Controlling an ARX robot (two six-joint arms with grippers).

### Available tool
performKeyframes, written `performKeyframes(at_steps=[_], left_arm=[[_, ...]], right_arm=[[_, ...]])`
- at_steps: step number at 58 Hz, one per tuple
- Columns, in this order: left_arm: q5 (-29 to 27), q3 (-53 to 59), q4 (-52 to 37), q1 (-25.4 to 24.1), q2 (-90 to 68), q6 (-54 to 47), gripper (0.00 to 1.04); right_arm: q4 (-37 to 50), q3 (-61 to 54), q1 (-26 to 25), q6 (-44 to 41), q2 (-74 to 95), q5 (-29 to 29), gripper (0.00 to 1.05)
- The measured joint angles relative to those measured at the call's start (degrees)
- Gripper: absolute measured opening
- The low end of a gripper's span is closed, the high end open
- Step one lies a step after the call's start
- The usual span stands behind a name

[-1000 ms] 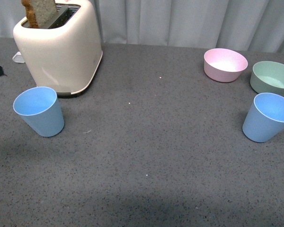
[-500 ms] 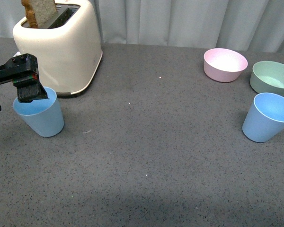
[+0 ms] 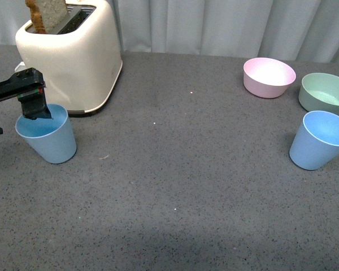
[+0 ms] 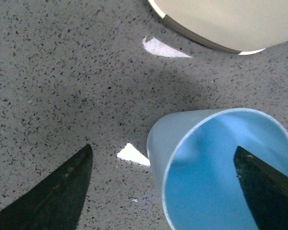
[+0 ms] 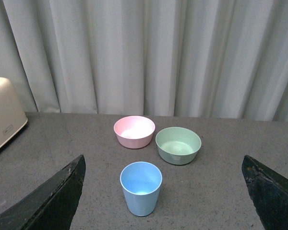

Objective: Stack blue cups with both arms

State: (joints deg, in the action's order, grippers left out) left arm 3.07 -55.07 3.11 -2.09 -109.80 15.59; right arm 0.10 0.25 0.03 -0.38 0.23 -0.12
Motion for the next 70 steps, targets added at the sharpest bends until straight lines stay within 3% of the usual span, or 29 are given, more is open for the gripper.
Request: performKeyframes(at_steps=[13,23,27,41,51,70], left_arm=[[-0.3,-0.3,1.2,0.2,-0.7,1.1,0.51],[0.0,-0.3,1.6,0.5,-0.7,1.7,0.11],[-0.1,-0.3,1.8,0.6,-0.6,1.9,0.03],[-1.2,-0.9,3.8,3.4,0.5,2.9,0.04],[-2.4,-4.7,5.4,11.7,0.4,3.7,0.04],[-3.5,-12.5,8.2,21.9,-5.3,8.2,0.04]], right_arm=[[0.0,0.0,0.0,0.0,0.0,0.0,0.95],[0.0,0.0,0.0,0.0,0.0,0.0,0.95],[0.0,0.0,0.0,0.0,0.0,0.0,0.95],[0.0,0.0,0.0,0.0,0.0,0.0,0.95],[0.0,0.0,0.0,0.0,0.0,0.0,0.95],[0.0,0.0,0.0,0.0,0.0,0.0,0.95]])
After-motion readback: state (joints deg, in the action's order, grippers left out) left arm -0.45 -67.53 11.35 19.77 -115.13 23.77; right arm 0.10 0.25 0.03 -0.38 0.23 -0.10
